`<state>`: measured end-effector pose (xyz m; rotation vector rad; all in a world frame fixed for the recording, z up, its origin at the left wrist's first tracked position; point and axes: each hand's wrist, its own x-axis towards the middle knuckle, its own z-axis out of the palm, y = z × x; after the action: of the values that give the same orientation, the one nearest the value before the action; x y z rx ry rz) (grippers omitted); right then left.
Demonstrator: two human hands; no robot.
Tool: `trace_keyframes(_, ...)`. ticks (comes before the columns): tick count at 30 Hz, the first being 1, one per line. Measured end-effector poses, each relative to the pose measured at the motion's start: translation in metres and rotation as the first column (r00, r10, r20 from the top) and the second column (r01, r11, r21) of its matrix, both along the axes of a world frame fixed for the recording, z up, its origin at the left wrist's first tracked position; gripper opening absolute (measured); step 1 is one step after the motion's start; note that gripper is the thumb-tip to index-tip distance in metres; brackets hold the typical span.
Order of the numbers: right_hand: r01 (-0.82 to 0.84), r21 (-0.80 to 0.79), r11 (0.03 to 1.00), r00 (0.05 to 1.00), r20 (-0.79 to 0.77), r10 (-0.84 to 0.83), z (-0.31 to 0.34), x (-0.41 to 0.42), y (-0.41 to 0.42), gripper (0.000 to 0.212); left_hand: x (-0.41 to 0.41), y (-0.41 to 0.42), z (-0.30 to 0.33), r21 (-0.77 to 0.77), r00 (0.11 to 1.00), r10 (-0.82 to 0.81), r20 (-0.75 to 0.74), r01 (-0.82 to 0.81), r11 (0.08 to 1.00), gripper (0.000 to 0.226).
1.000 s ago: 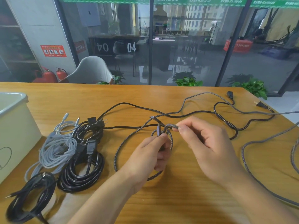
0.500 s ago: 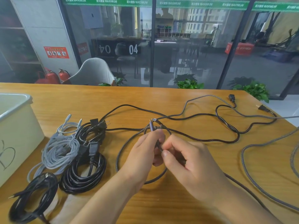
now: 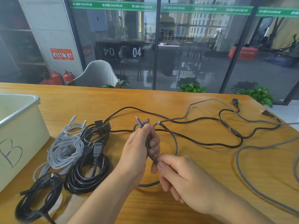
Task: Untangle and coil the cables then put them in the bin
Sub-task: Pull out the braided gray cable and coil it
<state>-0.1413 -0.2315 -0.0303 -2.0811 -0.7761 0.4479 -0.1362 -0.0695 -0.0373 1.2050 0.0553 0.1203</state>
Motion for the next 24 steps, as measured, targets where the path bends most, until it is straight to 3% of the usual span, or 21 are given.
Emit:
trace_keyframes(5, -0.095, 0.071, 0.993, 0.909, -0.401, 0.115, -0.008, 0.010, -0.002, 0.042, -0.001, -0.002, 0.004, -0.151, 0.996, -0.084, 0.036, 0.088, 0.984, 0.027)
trace_keyframes(9, -0.155, 0.045, 0.987, 0.861, -0.484, 0.158, -0.013, 0.022, -0.008, 0.050, -0.004, -0.002, 0.011, -0.255, 0.975, -0.219, 0.033, 0.220, 0.941, 0.025)
trace_keyframes(15, -0.281, -0.146, 0.948, 0.889, -0.411, 0.201, -0.010, 0.048, -0.043, 0.044, -0.010, 0.008, 0.018, -0.165, 0.924, -0.383, 0.014, 0.379, 0.910, 0.034)
trace_keyframes(20, -0.061, -0.327, 0.943, 0.989, -0.151, 0.012, 0.003, 0.076, -0.092, 0.041, -0.012, 0.010, 0.019, -0.023, 0.860, -0.511, -0.012, 0.511, 0.859, 0.031)
trace_keyframes(24, 0.255, -0.369, 0.894, 0.966, 0.055, -0.253, 0.003, 0.089, -0.115, 0.033, -0.014, 0.004, 0.017, 0.083, 0.816, -0.575, -0.052, 0.578, 0.812, 0.029)
